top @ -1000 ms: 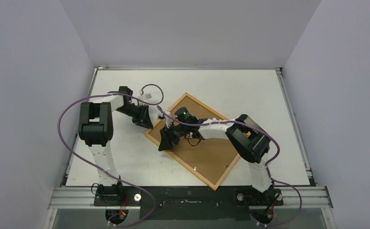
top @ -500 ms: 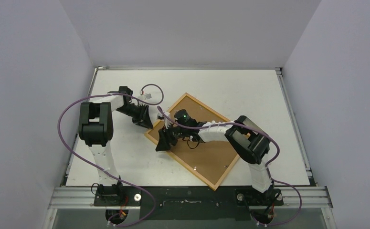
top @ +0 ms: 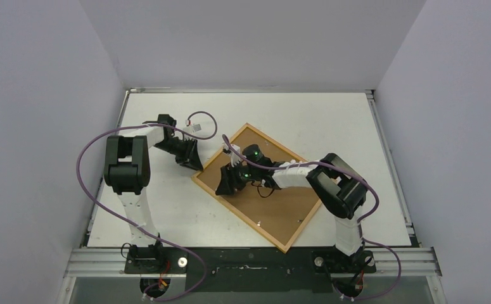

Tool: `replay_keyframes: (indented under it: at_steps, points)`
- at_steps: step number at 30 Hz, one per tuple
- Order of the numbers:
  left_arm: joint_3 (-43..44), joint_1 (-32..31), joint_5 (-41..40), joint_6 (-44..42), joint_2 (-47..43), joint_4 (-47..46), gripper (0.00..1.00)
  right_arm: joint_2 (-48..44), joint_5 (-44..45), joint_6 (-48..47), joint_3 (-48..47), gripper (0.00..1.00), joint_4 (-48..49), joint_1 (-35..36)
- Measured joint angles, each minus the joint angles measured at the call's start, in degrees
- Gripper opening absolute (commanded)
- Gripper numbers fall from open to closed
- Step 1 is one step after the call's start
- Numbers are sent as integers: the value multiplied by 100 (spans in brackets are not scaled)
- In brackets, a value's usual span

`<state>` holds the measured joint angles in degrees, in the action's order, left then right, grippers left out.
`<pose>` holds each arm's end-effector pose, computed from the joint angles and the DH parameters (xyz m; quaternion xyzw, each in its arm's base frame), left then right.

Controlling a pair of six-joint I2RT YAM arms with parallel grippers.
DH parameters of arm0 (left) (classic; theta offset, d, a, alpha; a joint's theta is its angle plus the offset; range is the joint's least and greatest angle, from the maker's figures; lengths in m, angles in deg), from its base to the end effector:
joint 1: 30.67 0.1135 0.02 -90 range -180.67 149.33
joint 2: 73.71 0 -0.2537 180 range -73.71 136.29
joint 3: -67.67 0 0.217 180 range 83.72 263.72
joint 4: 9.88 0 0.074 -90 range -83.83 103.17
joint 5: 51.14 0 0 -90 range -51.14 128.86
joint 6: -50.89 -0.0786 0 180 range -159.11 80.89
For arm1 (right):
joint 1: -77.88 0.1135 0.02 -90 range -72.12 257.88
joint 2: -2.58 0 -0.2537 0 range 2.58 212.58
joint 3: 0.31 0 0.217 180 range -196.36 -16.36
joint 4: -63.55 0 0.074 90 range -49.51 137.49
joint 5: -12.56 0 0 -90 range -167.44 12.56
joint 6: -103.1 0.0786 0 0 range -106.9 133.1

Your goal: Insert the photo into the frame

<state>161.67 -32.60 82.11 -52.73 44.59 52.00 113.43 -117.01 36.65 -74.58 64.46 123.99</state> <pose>0.3448 -0.0655 0.1166 0.1379 0.9189 -0.3633 0.0683 0.2370 0.3186 0.1428 -0.3153 0.7908 0.4926 0.1806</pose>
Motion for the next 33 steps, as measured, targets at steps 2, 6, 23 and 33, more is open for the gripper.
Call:
replay_keyframes:
  at_steps: [2, 6, 23, 33]
  points:
    - [0, 0, 0, 0, 0, 0, 16, 4, 0, 66, 2, 55, 15, 13]
    - [0, -2, 0, 2, 0, 0, 16, 4, 24, 184, 13, 55, 55, 79]
    - [0, -15, -24, 2, -15, -2, 15, 59, 199, 442, 74, 55, 332, 330]
    - [0, -15, -26, 2, -17, -2, 15, 153, 214, 551, 59, 55, 546, 398]
